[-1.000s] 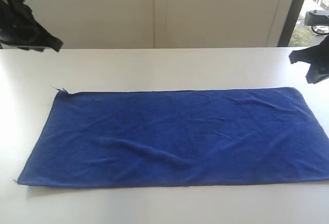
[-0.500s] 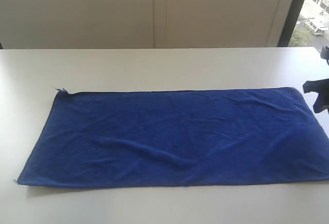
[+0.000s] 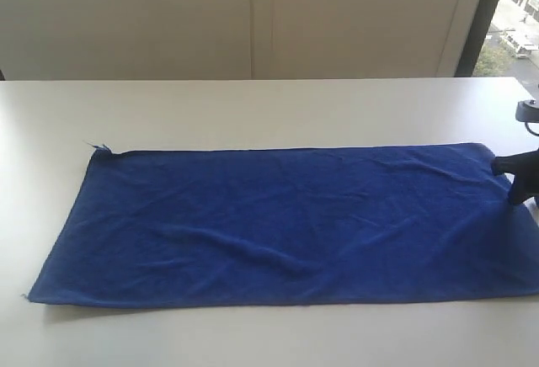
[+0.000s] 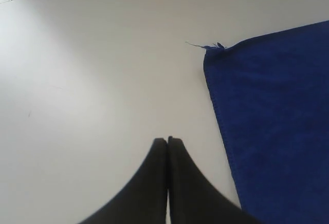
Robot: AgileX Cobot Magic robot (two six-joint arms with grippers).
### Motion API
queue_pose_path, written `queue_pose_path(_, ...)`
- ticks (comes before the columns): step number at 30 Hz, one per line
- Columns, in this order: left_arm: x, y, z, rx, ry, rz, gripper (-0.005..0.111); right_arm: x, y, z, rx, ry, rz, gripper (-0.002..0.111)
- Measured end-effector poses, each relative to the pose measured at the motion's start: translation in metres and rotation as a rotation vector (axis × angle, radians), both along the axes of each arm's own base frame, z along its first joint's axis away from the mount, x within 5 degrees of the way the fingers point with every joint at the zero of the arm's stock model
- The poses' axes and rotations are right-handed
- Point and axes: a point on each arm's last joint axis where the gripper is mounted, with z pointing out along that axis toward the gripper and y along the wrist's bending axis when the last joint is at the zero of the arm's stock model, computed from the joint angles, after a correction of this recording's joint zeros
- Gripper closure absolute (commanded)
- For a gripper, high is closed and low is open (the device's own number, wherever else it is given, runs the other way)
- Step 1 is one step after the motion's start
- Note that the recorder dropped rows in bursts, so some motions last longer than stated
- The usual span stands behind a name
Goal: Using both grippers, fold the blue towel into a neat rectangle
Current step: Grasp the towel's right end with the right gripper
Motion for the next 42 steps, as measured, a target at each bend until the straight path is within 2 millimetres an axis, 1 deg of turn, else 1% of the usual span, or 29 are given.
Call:
queue_pose_path(2, 0.001, 0.0, 0.001, -0.001, -0.016, 0.0, 0.107, 0.0, 0.0, -0.002, 0.005, 0.009, 0.001, 0.069)
queue_pose_path(4, 0.001, 0.0, 0.002, -0.001, -0.028, -0.001, 0.107, -0.001, 0.001, -0.002, 0.008, 0.014, 0.002, 0.073)
queue_pose_path(8, 0.002, 0.0, 0.003, -0.002, -0.042, -0.001, 0.107, -0.002, 0.001, -0.005, 0.019, 0.033, 0.005, 0.085)
queue_pose_path(10, 0.002, 0.0, 0.003, -0.002, -0.042, -0.001, 0.107, -0.002, 0.002, -0.006, 0.024, 0.038, 0.004, 0.093)
queue_pose_path(12, 0.002, 0.0, 0.003, -0.001, -0.042, -0.002, 0.107, -0.001, 0.001, -0.008, 0.026, 0.039, 0.003, 0.097)
queue_pose_path(17, 0.002, 0.0, 0.003, -0.001, -0.044, -0.002, 0.107, 0.0, 0.002, -0.008, 0.043, 0.036, -0.008, 0.095)
queue_pose_path(19, 0.002, 0.0, 0.003, -0.001, -0.044, -0.002, 0.107, 0.0, 0.002, -0.008, 0.042, 0.034, -0.009, 0.088)
queue_pose_path(20, 0.002, 0.0, 0.003, -0.001, -0.044, -0.002, 0.107, 0.001, 0.002, -0.008, 0.044, 0.033, -0.01, 0.08)
queue_pose_path(23, 0.002, 0.0, 0.003, -0.001, -0.044, -0.002, 0.107, 0.001, 0.003, -0.008, 0.056, 0.029, -0.017, 0.064)
queue_pose_path(24, 0.002, 0.0, 0.003, -0.001, -0.044, -0.002, 0.107, 0.001, 0.003, -0.008, 0.061, 0.031, -0.013, 0.064)
queue_pose_path(29, 0.002, 0.0, 0.004, -0.001, -0.048, -0.002, 0.107, 0.0, 0.005, -0.008, 0.062, 0.038, 0.025, 0.066)
queue_pose_path(33, 0.002, 0.0, 0.004, -0.001, -0.048, -0.002, 0.107, 0.004, 0.014, -0.012, 0.028, 0.061, 0.102, 0.068)
queue_pose_path(37, 0.002, 0.0, 0.004, -0.001, -0.048, -0.002, 0.107, 0.007, 0.025, -0.016, -0.033, 0.097, 0.161, 0.077)
queue_pose_path(42, 0.003, 0.0, 0.004, -0.001, -0.05, -0.002, 0.107, 0.009, 0.032, -0.016, -0.063, 0.122, 0.109, 0.09)
